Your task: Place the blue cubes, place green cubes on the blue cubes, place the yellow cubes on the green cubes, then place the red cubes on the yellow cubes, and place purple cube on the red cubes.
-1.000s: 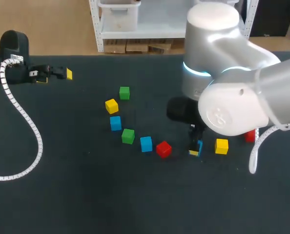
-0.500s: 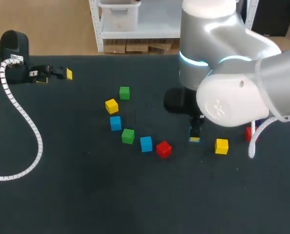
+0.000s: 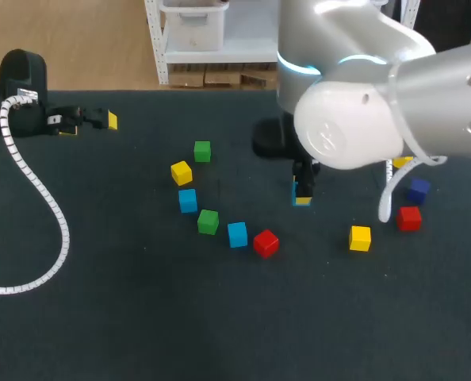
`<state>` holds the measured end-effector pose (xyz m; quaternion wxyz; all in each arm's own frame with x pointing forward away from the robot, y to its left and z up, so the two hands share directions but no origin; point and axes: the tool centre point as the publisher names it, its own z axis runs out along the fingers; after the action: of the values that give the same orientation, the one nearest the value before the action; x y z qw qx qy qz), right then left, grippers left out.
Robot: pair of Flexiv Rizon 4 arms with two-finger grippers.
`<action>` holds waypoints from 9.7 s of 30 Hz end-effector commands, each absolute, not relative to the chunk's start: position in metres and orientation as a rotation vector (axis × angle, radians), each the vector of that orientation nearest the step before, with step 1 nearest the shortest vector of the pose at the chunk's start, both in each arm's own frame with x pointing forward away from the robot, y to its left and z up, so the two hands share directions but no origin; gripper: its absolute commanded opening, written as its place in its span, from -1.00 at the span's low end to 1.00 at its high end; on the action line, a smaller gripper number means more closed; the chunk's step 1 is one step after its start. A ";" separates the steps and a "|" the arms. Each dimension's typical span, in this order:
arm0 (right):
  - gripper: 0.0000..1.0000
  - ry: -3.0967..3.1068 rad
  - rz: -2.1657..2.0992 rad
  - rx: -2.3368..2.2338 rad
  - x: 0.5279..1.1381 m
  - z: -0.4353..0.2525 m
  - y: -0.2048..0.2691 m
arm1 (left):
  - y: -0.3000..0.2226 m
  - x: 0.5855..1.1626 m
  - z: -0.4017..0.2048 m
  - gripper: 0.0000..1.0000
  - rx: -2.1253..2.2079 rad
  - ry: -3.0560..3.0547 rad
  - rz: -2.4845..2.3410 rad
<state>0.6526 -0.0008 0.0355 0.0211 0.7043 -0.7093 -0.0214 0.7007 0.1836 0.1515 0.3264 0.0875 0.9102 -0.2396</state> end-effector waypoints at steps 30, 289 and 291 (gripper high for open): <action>-1.00 -2.143 -0.108 2.117 0.707 0.004 0.004 | 0.184 0.700 0.150 1.00 0.230 2.378 -0.634; -0.58 -2.264 -0.150 2.053 0.716 -0.018 -0.031 | 0.184 0.700 0.150 1.00 0.230 2.378 -0.634; -0.57 -2.263 -0.145 2.053 0.717 -0.018 -0.030 | 0.184 0.700 0.150 1.00 0.230 2.378 -0.634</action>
<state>0.7162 -0.0325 -0.0150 0.0401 0.6712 -0.7386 -0.0492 0.7007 0.1836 0.1515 0.3264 0.0875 0.9102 -0.2396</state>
